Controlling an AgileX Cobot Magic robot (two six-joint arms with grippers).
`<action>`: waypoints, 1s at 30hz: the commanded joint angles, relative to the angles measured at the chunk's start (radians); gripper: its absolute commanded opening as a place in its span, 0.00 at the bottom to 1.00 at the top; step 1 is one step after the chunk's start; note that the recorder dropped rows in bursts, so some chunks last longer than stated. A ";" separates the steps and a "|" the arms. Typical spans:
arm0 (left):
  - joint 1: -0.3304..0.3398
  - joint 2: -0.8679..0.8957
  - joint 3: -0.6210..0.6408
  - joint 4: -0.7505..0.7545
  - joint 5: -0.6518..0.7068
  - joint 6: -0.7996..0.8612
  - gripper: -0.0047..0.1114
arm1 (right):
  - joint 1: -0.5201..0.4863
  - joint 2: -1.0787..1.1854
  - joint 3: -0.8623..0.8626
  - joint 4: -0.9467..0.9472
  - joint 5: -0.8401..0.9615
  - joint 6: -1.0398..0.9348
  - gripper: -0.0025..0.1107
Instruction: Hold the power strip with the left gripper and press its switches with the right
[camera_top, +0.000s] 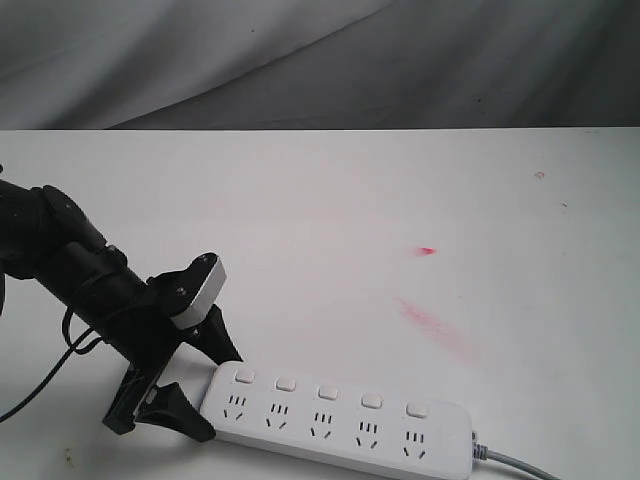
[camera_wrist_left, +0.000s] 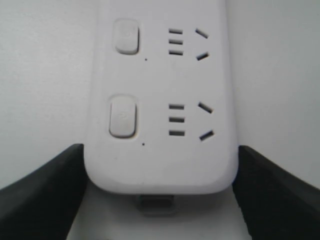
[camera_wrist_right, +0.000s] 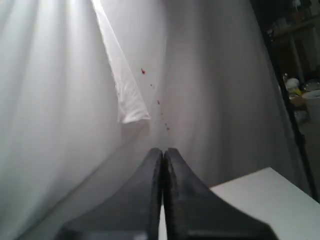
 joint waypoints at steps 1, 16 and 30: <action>-0.010 0.032 0.028 0.125 -0.062 -0.024 0.47 | -0.008 0.213 -0.187 -0.097 0.114 -0.042 0.02; -0.010 0.032 0.028 0.125 -0.062 -0.024 0.47 | 0.070 0.863 -0.853 0.556 0.922 -1.143 0.02; -0.010 0.032 0.028 0.125 -0.062 -0.024 0.47 | 0.222 1.197 -0.912 0.650 0.950 -1.387 0.02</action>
